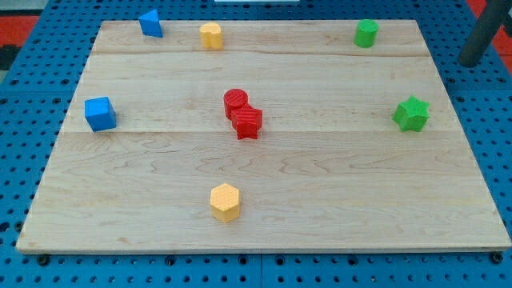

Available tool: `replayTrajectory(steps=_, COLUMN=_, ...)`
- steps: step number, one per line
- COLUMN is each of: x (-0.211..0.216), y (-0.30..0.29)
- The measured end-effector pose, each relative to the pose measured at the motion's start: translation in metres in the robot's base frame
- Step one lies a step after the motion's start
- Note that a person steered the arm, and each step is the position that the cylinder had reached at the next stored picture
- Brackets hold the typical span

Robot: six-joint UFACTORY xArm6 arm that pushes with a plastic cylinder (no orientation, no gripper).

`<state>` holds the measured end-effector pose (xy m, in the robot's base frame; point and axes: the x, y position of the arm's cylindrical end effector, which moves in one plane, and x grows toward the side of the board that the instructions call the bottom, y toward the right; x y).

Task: Push green circle closer to the red circle

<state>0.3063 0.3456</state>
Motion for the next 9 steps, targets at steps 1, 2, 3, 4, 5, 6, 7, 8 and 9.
replayTrajectory(steps=1, x=0.0, y=0.0)
replayTrajectory(steps=2, x=-0.001, y=0.0)
replayTrajectory(steps=3, x=-0.005, y=0.0)
replayTrajectory(steps=4, x=-0.004, y=0.0)
replayTrajectory(steps=5, x=-0.004, y=0.0)
replayTrajectory(steps=6, x=-0.016, y=0.0)
replayTrajectory(steps=7, x=-0.039, y=-0.007)
replayTrajectory(steps=8, x=-0.076, y=-0.06)
replayTrajectory(steps=9, x=-0.089, y=-0.176)
